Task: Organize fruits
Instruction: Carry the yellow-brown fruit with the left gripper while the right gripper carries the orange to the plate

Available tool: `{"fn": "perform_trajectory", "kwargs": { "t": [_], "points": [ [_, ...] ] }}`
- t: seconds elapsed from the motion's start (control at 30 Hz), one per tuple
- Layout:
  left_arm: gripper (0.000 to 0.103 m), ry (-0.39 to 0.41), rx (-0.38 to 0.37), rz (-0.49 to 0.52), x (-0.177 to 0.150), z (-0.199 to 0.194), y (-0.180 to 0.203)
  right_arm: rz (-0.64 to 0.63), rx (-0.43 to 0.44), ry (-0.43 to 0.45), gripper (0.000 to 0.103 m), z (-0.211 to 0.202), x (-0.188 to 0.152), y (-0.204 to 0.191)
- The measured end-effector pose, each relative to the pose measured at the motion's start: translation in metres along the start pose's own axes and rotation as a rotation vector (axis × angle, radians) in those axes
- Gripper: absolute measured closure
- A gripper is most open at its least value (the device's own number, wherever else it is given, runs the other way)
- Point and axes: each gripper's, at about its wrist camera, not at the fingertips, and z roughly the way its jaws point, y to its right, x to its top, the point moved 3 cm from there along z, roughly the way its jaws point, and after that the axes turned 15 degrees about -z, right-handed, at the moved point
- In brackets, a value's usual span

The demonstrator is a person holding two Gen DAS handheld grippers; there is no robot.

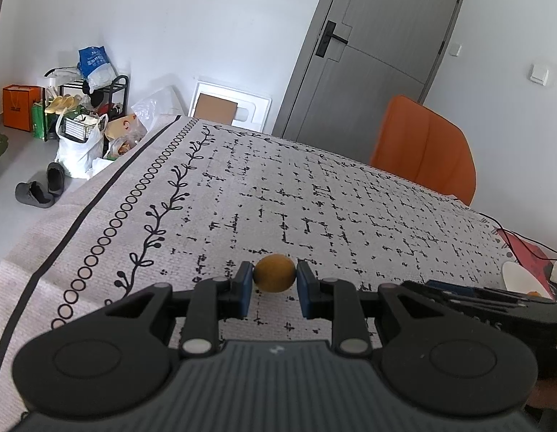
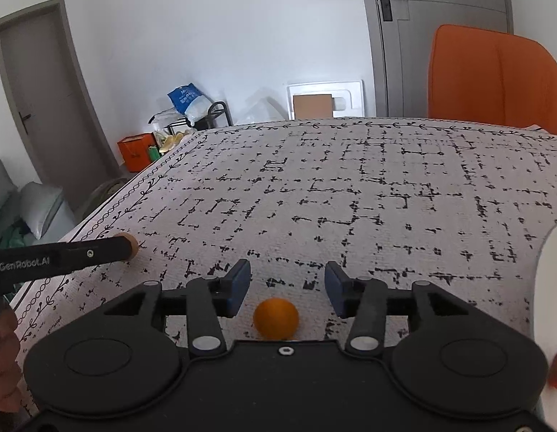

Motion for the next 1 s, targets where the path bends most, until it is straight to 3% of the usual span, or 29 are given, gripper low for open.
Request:
{"fn": "perform_trajectory", "kwargs": {
  "t": [0.27, 0.33, 0.4, 0.67, 1.0],
  "points": [
    [0.078, 0.000, -0.011, 0.003, -0.002, -0.004, 0.003, -0.023, 0.010, 0.000, 0.047, -0.014, -0.009, -0.004],
    [0.078, -0.001, -0.016, 0.006, -0.004, -0.006, 0.005, -0.022, 0.011, -0.008, 0.055, -0.013, -0.012, -0.004],
    [0.078, 0.000, -0.021, 0.008, -0.005, -0.008, 0.006, -0.041, 0.001, -0.022, 0.080, -0.012, -0.013, -0.006],
    [0.078, 0.007, -0.044, 0.034, -0.004, -0.017, 0.020, -0.024, -0.011, 0.012, 0.081, -0.033, -0.008, -0.004],
    [0.078, 0.003, -0.091, 0.100, -0.019, -0.025, 0.063, 0.011, -0.053, 0.078, 0.080, -0.072, -0.010, 0.014]
  ]
}}
